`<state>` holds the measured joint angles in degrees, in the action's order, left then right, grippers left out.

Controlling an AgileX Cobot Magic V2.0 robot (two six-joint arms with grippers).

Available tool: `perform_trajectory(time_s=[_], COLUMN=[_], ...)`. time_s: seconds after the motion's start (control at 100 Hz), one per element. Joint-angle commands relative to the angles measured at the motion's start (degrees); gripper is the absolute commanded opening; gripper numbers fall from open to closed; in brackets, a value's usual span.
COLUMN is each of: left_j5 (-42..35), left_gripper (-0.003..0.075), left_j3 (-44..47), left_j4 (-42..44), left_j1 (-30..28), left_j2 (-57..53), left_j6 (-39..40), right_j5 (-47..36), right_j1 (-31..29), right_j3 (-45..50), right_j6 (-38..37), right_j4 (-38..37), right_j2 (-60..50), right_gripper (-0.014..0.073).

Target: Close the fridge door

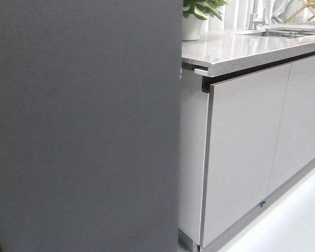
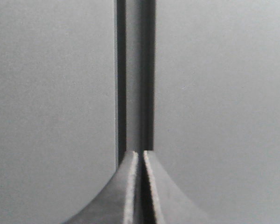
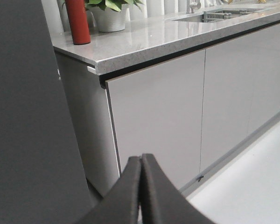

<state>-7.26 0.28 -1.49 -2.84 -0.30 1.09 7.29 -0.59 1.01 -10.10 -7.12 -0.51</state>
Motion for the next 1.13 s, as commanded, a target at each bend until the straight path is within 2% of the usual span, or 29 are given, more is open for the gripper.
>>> perform_trajectory(time_s=[0.0,1.12], left_j5=[-4.18,-4.18], left_gripper=[-0.0020,-0.0020], left_j3=[2.01,2.01], left_j4=[-0.23,-0.23], left_j1=[0.21,0.21], left_j2=[-1.17,-1.17], left_j6=[0.25,0.25], right_j5=[-5.25,-6.61], right_j1=[-0.41,-0.41], right_j3=[1.12,1.12], right_j6=[-0.04,-0.04], right_j4=[-1.53,-0.52], right_j2=[-0.46,-0.46], right_gripper=[-0.0046,-0.0046])
